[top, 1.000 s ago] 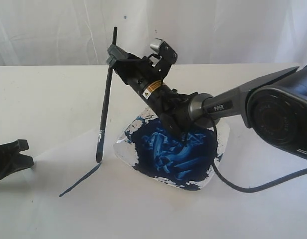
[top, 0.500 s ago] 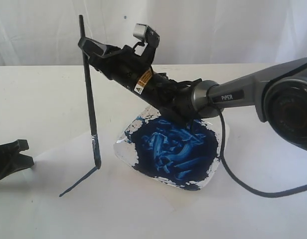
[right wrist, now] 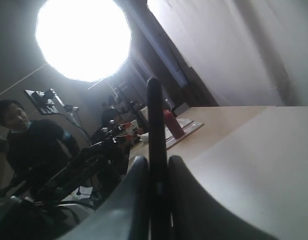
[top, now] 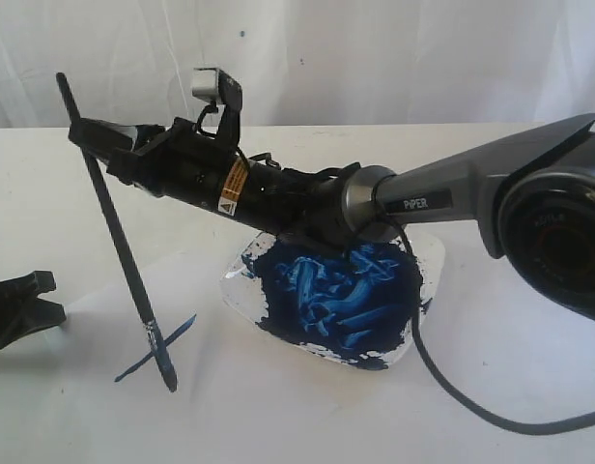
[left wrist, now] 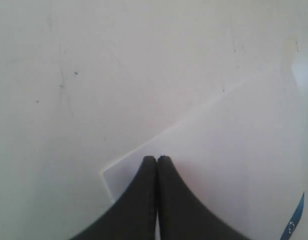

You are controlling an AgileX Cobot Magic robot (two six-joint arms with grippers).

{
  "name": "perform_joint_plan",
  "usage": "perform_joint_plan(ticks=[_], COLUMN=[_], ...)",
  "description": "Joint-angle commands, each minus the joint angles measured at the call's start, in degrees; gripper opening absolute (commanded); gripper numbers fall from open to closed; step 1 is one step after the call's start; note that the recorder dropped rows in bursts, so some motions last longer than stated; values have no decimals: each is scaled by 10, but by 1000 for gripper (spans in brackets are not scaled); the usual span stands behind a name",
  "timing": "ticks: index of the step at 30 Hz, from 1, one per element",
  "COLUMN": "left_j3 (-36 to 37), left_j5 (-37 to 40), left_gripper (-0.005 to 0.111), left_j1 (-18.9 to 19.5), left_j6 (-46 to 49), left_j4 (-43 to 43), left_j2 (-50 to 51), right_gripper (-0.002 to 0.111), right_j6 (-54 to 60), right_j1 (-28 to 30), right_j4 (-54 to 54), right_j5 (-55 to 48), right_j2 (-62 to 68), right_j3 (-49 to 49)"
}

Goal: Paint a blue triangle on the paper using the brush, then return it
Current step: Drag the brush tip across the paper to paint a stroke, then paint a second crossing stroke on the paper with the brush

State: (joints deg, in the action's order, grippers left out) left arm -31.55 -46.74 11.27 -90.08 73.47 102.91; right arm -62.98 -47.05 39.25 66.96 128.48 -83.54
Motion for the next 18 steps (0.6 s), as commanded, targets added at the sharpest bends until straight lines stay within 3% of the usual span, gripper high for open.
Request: perform_joint_plan(ticks=[1, 18], left_j3=[1, 1], left_j5=[74, 74], left_gripper=[0, 0], left_j1=[0, 0], left_j6=[4, 4], left_j4=[2, 2], left_j2=[5, 5], right_gripper=[0, 0], right_j6=[-2, 12], right_j1=[-5, -4], right_j4=[-1, -37], right_j5=[30, 30], right_j2=[2, 11], right_j3=[15, 63])
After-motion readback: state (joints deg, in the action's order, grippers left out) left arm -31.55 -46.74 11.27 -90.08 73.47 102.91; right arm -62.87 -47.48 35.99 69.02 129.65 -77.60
